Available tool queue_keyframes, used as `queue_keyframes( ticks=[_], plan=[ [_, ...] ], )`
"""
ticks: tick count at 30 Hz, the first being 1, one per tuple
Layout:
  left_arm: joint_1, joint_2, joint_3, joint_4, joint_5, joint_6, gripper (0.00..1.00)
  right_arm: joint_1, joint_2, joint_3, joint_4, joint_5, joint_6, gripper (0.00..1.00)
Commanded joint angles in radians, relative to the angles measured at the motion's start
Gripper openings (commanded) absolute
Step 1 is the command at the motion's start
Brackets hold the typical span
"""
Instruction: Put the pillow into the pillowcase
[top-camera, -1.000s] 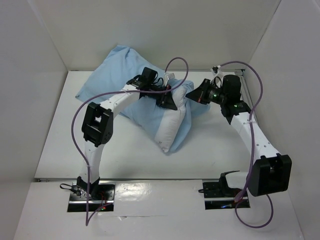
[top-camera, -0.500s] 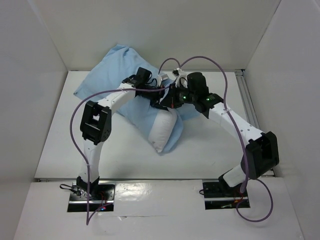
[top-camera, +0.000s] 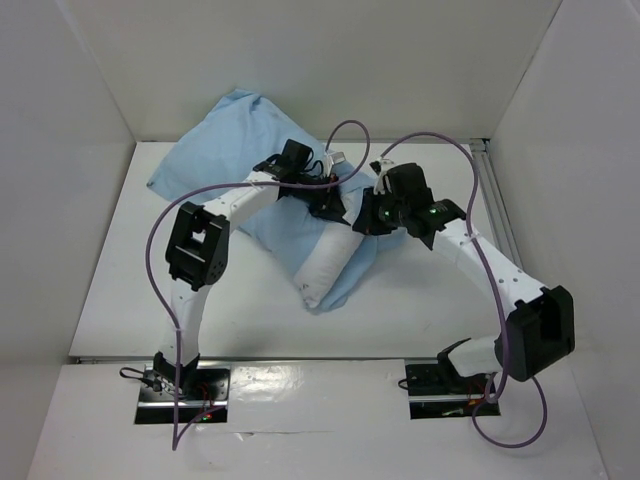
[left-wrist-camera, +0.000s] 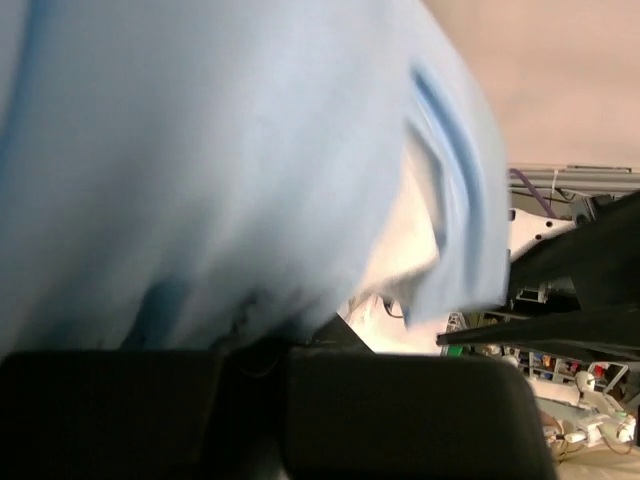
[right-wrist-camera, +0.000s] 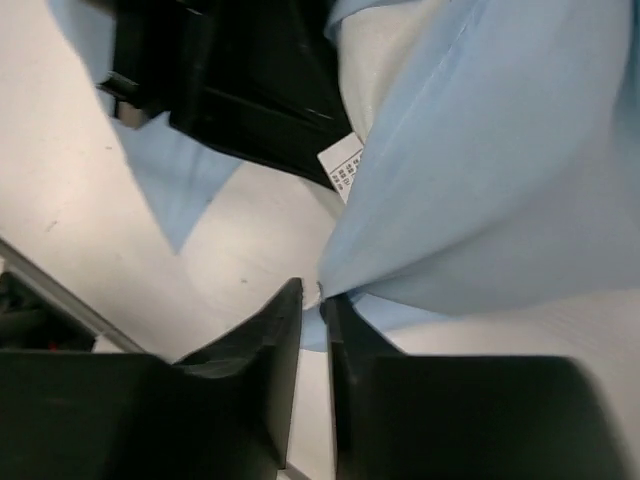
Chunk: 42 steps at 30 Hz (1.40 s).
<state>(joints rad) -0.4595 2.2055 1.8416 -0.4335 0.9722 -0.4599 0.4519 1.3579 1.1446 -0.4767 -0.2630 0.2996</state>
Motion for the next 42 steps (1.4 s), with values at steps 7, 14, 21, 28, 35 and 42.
queue_keyframes(
  ticks=[7,14,21,28,35,42],
  plan=[
    [0.035,0.034,-0.022,-0.019,-0.116,0.006,0.0,-0.093,-0.083,0.01,-0.051,0.136,0.065,0.59],
    [0.035,0.034,0.014,-0.068,-0.084,0.006,0.0,-0.192,-0.178,0.064,-0.082,0.212,0.159,0.7],
    [-0.008,-0.027,0.28,-0.347,-0.22,0.112,0.52,-0.317,-0.21,0.055,-0.129,0.236,0.205,0.71],
    [-0.008,-0.136,0.346,-0.445,-0.334,0.158,1.0,-0.348,-0.22,0.018,-0.128,0.199,0.227,0.71],
    [-0.154,-0.326,0.207,-0.501,-0.729,0.234,0.9,-0.348,-0.241,-0.035,-0.138,0.188,0.236,0.72],
    [-0.376,-0.59,-0.283,-0.289,-1.184,0.141,1.0,-0.348,-0.284,-0.088,-0.12,0.133,0.236,0.72]
  ],
)
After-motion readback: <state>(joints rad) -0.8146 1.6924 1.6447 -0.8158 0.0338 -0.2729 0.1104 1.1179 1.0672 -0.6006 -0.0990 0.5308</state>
